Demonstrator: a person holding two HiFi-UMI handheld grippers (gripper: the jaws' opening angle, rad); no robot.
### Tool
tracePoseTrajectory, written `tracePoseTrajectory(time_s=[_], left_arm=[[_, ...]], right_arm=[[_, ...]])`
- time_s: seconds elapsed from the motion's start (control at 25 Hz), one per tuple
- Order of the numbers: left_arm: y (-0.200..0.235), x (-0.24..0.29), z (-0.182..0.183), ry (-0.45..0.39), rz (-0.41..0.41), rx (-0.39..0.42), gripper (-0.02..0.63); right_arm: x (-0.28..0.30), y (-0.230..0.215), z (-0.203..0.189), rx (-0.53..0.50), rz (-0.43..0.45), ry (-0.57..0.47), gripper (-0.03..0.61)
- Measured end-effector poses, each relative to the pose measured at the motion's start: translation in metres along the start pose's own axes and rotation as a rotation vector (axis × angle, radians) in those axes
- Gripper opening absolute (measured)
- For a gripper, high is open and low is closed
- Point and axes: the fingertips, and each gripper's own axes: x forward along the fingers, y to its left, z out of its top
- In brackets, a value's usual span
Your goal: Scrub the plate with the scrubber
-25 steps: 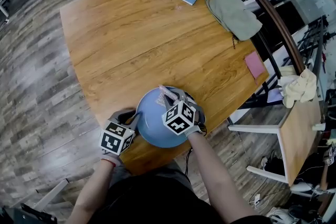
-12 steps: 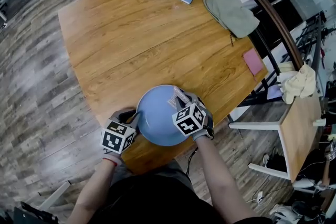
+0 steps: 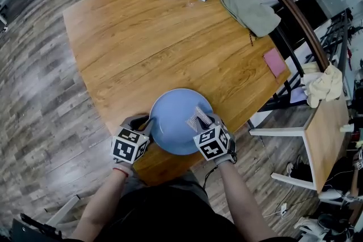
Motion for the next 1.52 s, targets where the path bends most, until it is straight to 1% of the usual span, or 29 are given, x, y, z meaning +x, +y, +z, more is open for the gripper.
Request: tracePoseTrajectory(time_s=[0.24,0.4,0.76,0.88,0.96,1.16,1.36,1.52], left_arm=[[0.0,0.003,0.001,0.004,0.003,0.007,0.051],[0.003,0.003,0.0,0.006,0.003,0.007,0.051],[0.001,0.001,0.002,0.001,0.003,0.0,0.051],[0.0,0.003,0.002,-0.001,0.005,-0.004,0.051],[0.0,0.004,0.002,-0.003,0.006,-0.009,0.051],[0.002,0.004,0.002,-0.008,0.013,-0.021,0.051],[0.001,0.002,0.001,-0.017,0.025,-0.037,0.048],[0.003,0.003,0.001,-0.024,0.032,-0.051,0.046]], right_arm=[[-0.007,0.028,-0.004,0.024,0.039,-0.007,0.067],[-0.008,0.054,0.002,0.024,0.089,-0.012,0.067],[-0.003,0.106,0.034,-0.03,0.216,-0.063,0.069],[0.004,0.118,0.047,-0.089,0.236,-0.085,0.069],[0.008,0.121,0.053,-0.129,0.241,-0.097,0.069],[0.015,0.117,0.063,-0.135,0.269,-0.12,0.071],[0.022,0.111,0.073,-0.17,0.257,-0.138,0.071],[0.032,0.097,0.084,-0.19,0.24,-0.149,0.072]])
